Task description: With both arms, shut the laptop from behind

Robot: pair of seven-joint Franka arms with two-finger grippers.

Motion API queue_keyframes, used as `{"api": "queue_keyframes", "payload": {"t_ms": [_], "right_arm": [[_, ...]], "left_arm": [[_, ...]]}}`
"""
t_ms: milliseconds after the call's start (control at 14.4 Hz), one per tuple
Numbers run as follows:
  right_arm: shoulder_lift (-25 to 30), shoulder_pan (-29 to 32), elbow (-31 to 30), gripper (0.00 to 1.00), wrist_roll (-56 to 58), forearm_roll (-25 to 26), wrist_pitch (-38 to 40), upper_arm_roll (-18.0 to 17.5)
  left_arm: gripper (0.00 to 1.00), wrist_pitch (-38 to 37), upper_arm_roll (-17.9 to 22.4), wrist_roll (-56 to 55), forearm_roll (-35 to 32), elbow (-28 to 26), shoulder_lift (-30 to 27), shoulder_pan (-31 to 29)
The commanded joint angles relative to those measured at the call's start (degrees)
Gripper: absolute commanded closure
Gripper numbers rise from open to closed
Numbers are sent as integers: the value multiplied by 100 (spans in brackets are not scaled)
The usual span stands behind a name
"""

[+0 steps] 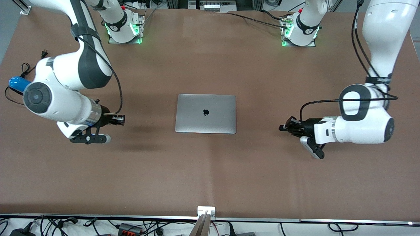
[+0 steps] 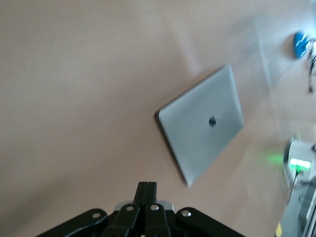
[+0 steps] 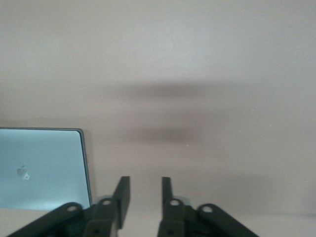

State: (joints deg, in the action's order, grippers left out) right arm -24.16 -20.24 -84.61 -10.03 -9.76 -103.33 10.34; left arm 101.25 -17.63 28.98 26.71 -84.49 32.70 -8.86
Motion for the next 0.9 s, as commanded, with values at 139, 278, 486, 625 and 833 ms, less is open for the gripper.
{"api": "queue_keyframes", "payload": {"t_ms": [139,278,486,625,833], "right_arm": [[332,20,-65,0,133,89,111,371],[437,20,-38,0,106,80,129,573],[473,64,471,0,141,-42,295,732],[482,152,515,0,176,-131,287,732],[482,169,735,0,159,-78,418,741]], "left_arm": [[100,-1684,23,-1488,-1517,872,-53,51],[94,-2046,-21,-2070,-2254,873,-281,77],[37,-2574,-48,-2484,-2890,899,-501,103],[0,-2811,-30,-2520,-2917,1082,-572,68],[0,-2953,49,-2511,-3058,1154,-1027,68]]}}
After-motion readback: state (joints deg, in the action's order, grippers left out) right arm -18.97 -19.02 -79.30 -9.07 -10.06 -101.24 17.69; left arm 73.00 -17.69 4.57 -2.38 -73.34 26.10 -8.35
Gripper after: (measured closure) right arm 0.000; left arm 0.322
